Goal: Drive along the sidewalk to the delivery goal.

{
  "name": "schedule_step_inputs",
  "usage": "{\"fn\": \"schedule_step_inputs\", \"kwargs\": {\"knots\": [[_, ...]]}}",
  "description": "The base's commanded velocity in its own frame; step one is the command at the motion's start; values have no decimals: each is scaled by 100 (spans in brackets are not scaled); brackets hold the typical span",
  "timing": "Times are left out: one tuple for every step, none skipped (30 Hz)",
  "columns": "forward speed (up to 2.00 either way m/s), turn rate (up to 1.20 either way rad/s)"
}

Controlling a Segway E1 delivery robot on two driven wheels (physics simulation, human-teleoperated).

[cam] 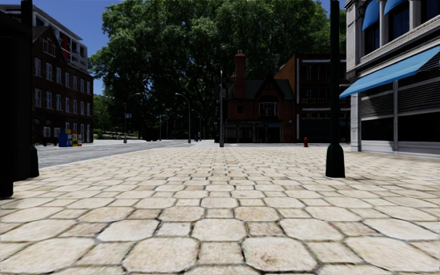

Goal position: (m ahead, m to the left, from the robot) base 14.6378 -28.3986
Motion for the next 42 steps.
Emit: {"fn": "schedule_step_inputs", "kwargs": {"knots": [[200,0],[200,0],[200,0],[200,0],[200,0],[200,0],[200,-11],[200,-11],[200,-21],[200,-23],[200,-23],[200,-23],[200,-23],[200,-7],[200,0],[200,0],[200,0],[200,0],[200,0],[200,0],[200,0],[200,0],[200,0],[200,0],[200,0],[200,-13],[200,-13],[200,-21],[200,-25],[200,-25],[200,-27],[200,-28],[200,-28],[200,-28],[200,-28],[200,-28],[200,-28],[200,-28],[200,-28],[200,-28],[200,-28],[200,-28]]}}
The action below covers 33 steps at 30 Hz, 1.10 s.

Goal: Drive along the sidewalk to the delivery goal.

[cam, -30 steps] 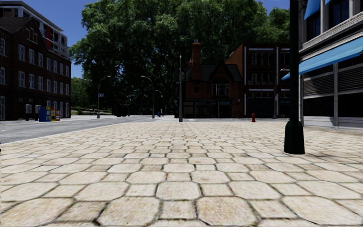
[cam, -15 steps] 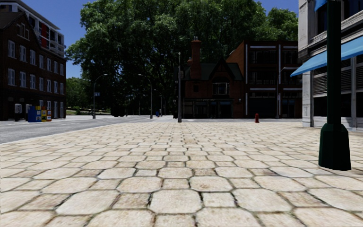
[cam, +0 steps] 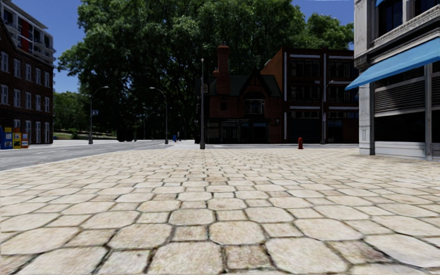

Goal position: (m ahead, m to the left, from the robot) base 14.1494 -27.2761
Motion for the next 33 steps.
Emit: {"fn": "schedule_step_inputs", "kwargs": {"knots": [[200,-28],[200,-28],[200,-28],[200,-28],[200,-28],[200,-28],[200,-28],[200,-28],[200,-28],[200,-28],[200,-28],[200,-28],[200,-28],[200,-28],[200,-28],[200,-28],[200,-29],[200,-29],[200,-29],[200,-30],[200,-30],[200,-30],[200,-30],[200,-30],[200,-30],[200,-30],[200,-30],[200,-30],[200,-30],[200,-30],[200,-30],[200,-30],[200,-30]]}}
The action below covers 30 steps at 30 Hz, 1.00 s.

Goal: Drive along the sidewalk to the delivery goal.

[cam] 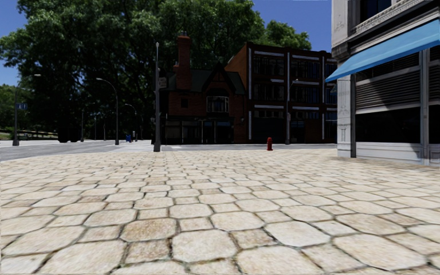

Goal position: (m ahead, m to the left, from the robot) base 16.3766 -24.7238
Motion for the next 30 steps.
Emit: {"fn": "schedule_step_inputs", "kwargs": {"knots": [[200,-30],[200,-30],[200,-30],[200,-30],[200,-30],[200,-30],[200,-30],[200,-30],[200,-30],[200,-30],[200,-30],[200,-30],[200,-30],[200,-30],[200,-30],[200,-30],[200,-30],[200,-14],[200,0],[200,0],[200,0],[200,0],[200,0],[200,0],[200,0],[200,0],[200,0],[200,0],[200,0],[200,0]]}}
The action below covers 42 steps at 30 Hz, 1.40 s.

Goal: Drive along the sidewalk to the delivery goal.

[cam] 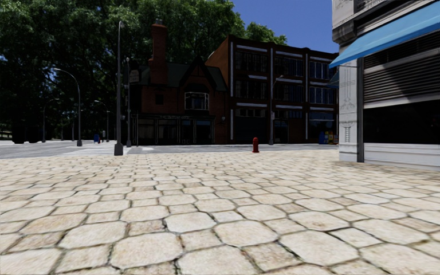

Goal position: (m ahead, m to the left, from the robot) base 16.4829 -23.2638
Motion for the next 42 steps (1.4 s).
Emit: {"fn": "schedule_step_inputs", "kwargs": {"knots": [[200,0],[200,0],[200,0],[200,0],[200,0],[200,0],[200,0],[200,-2],[200,-2],[200,-6],[200,-8],[200,-8],[200,-9],[200,-11],[200,-15],[200,-15],[200,-18],[200,-19],[200,-19],[200,-20],[200,-20],[200,-20],[200,-20],[200,-20],[200,-20],[200,-20],[200,-20],[200,-20],[200,-20],[200,-20],[200,-22],[200,-23],[200,-23],[200,-23],[200,-23],[200,-24],[200,-24],[200,-24],[200,-24],[200,-24],[200,-24],[200,-24]]}}
